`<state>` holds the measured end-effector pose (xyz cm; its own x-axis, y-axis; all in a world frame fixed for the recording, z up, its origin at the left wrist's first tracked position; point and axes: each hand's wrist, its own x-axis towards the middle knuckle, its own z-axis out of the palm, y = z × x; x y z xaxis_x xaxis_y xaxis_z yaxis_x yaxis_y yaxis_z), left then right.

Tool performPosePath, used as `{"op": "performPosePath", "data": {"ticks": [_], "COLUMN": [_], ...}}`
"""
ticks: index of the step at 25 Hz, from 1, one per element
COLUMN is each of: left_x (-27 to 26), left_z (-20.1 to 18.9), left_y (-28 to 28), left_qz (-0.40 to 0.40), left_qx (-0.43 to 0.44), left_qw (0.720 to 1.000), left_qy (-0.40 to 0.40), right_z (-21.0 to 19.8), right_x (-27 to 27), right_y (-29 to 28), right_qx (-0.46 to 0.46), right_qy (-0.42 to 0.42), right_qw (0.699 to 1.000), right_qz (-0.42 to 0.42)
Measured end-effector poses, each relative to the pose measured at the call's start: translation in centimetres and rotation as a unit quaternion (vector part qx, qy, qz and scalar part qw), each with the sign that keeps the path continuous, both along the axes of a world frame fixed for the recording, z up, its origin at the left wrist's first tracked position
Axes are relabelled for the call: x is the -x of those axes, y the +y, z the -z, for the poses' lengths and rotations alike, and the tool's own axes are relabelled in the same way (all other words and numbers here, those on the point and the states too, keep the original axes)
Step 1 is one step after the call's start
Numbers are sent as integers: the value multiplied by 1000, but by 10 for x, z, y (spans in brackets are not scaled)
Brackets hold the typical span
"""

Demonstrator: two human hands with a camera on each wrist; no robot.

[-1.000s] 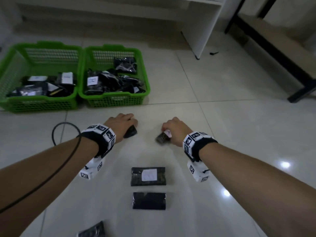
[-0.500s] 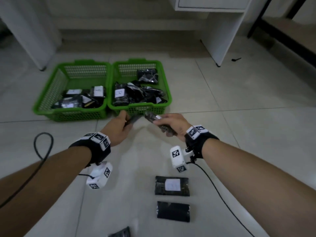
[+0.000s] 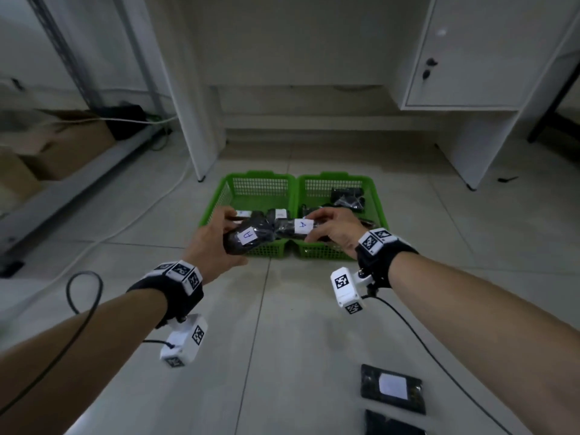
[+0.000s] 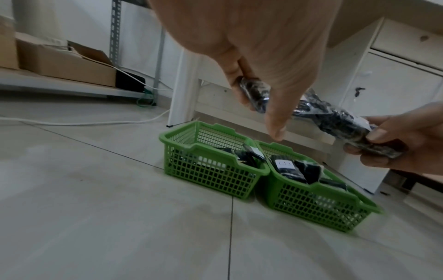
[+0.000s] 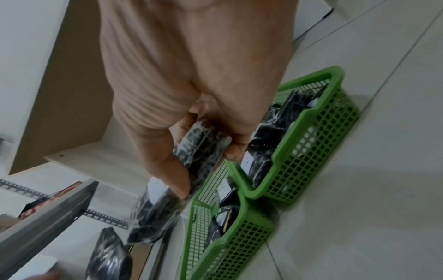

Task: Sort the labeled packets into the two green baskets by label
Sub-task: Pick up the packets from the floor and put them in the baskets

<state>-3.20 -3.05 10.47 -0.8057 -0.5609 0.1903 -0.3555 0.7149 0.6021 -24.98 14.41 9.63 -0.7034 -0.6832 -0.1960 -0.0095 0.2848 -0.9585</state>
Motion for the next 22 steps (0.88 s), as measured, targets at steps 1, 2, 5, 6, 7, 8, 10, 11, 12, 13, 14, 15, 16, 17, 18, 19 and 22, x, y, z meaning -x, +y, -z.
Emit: {"op": "performPosePath", "data": {"ticks": [1,2,5,6,7,8,10,11,12,13,14,15,16,17,18,19,22], "left_x": [-3,-7,-10,-9,-7,-4,6,10,17,22,29,35,40,44,47,49,49], "left_z": [-2,-4,0,4,10,14,28,34,42,49,57,64,70,79,85,93,116], "left_y": [-5,-11,-26,-31,-36,-41,-53,-58,-64,-69,-76,-83,-88,-95,-100,-107,-123], "left_qz": [-12,-23,-40,-43,-53,-73,-121,-136,-141,-138,-130,-122,-121,-129,-143,-159,-151], "left_qx": [5,19,82,103,115,114,73,50,33,28,28,33,36,36,37,40,47], "left_qw": [1000,999,995,993,991,991,990,989,989,990,991,992,992,991,989,986,986], "left_qy": [8,13,26,33,30,17,-12,-14,-11,-6,-4,1,9,17,29,38,49], "right_z": [-4,-7,-7,-2,4,9,22,29,37,45,53,61,66,74,79,87,107], "right_x": [-6,-11,-24,-25,-24,-23,-23,-25,-25,-24,-22,-20,-20,-19,-18,-17,-18], "right_y": [-7,-15,-32,-37,-41,-43,-50,-55,-62,-71,-83,-95,-105,-116,-125,-133,-148], "right_qx": [-1,-2,2,-7,-34,-80,-181,-201,-197,-178,-165,-154,-147,-139,-127,-115,-133], "right_qy": [12,21,36,68,124,196,314,352,391,430,458,477,485,482,476,472,488], "right_qw": [1000,1000,999,997,991,977,932,914,899,885,873,864,861,864,869,873,861], "right_qz": [-2,-3,9,24,34,28,-7,-20,-22,-24,-30,-43,-51,-52,-47,-41,-54]}}
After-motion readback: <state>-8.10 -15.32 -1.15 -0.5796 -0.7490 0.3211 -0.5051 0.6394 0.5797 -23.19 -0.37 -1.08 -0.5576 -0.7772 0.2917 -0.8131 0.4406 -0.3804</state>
